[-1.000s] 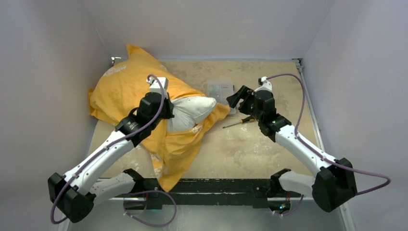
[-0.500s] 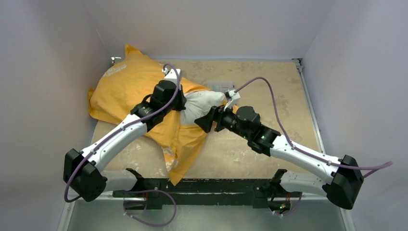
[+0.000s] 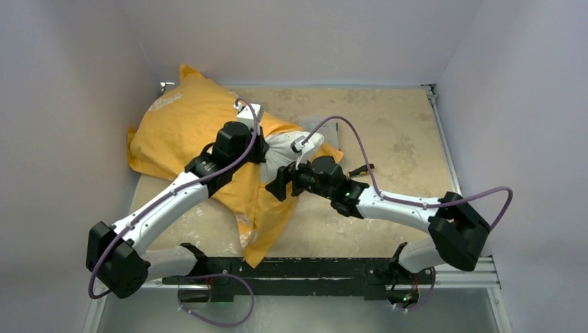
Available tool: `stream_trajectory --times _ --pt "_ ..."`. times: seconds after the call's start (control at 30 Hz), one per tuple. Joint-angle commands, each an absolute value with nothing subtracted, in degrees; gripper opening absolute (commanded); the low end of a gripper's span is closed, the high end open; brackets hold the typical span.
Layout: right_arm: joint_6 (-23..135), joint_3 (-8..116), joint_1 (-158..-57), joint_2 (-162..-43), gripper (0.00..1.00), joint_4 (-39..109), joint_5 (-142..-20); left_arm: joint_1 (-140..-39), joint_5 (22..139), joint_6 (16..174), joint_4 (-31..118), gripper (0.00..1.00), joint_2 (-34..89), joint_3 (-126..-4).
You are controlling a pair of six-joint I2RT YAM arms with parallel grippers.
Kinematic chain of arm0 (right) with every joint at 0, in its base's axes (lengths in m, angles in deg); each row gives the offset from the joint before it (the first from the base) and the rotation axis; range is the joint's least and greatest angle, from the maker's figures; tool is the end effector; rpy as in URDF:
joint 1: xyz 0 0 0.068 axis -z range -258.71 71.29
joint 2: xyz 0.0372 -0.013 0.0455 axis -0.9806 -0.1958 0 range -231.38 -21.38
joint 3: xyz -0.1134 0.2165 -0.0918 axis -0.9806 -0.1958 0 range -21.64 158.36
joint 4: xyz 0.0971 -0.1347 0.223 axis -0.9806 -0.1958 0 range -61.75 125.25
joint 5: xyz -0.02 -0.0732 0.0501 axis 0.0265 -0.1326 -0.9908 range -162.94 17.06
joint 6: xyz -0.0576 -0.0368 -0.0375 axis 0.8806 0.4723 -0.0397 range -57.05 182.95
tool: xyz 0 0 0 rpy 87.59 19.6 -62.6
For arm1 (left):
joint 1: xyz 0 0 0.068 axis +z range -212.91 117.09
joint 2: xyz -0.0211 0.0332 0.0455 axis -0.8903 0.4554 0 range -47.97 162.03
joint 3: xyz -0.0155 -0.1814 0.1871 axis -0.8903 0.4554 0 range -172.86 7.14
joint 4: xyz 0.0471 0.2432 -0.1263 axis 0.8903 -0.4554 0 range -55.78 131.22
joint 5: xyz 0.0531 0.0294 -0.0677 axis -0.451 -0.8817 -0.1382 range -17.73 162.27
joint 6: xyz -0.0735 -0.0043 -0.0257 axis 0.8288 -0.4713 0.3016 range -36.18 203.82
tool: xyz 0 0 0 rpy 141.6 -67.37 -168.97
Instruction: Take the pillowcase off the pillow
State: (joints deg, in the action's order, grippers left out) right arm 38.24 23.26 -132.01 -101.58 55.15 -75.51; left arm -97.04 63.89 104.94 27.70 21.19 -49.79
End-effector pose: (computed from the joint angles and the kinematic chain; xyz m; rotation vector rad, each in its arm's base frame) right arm 0.2137 0.2918 0.2215 -0.5159 1.8891 0.9729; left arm 0.2752 -0.1748 0.2911 0.1382 2.0415 -0.4624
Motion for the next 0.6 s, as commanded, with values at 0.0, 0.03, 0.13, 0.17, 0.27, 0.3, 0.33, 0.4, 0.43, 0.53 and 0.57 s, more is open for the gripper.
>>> stream_trajectory --times 0.0,0.03,0.13,0.17,0.27,0.3,0.33,0.4,0.43,0.53,0.57 --pt "41.6 25.5 -132.8 -102.9 0.86 62.3 -80.0 -96.1 63.6 102.6 33.9 0.00 19.3 -49.7" --pt "41.9 25.4 -133.2 -103.5 0.86 62.9 -81.6 -96.0 63.5 102.7 33.9 0.00 19.5 -49.8" --pt "42.3 24.8 -135.0 -105.2 0.84 64.0 -85.3 -95.6 63.0 103.1 34.3 0.00 20.3 -50.0" --pt "42.3 24.5 -135.7 -105.7 0.84 64.0 -86.2 -95.5 62.8 103.3 34.4 0.00 20.6 -50.3" --pt "41.7 23.7 -138.0 -107.2 0.77 63.6 -87.4 -95.2 61.7 104.3 34.1 0.00 22.9 -52.7" --pt "41.3 23.3 -138.7 -107.7 0.72 63.5 -87.4 -95.1 61.2 104.7 33.6 0.00 24.0 -54.2" --pt "40.9 22.9 -139.4 -107.9 0.69 63.4 -87.2 -95.0 60.7 105.1 33.2 0.00 25.0 -55.6" --pt "39.9 22.2 -140.7 -107.8 0.64 63.1 -86.9 -95.0 59.0 105.7 33.1 0.00 26.7 -58.4" --pt "39.4 21.6 -141.1 -107.4 0.62 63.3 -86.9 -95.0 58.4 105.7 33.6 0.00 27.6 -59.6" --pt "38.1 19.7 -141.9 -105.7 0.58 64.0 -86.4 -95.0 56.6 106.1 33.0 0.00 31.2 -64.2" --pt "37.7 19.0 -141.9 -105.1 0.58 64.0 -86.1 -95.0 56.1 106.3 33.2 0.00 32.3 -65.5"
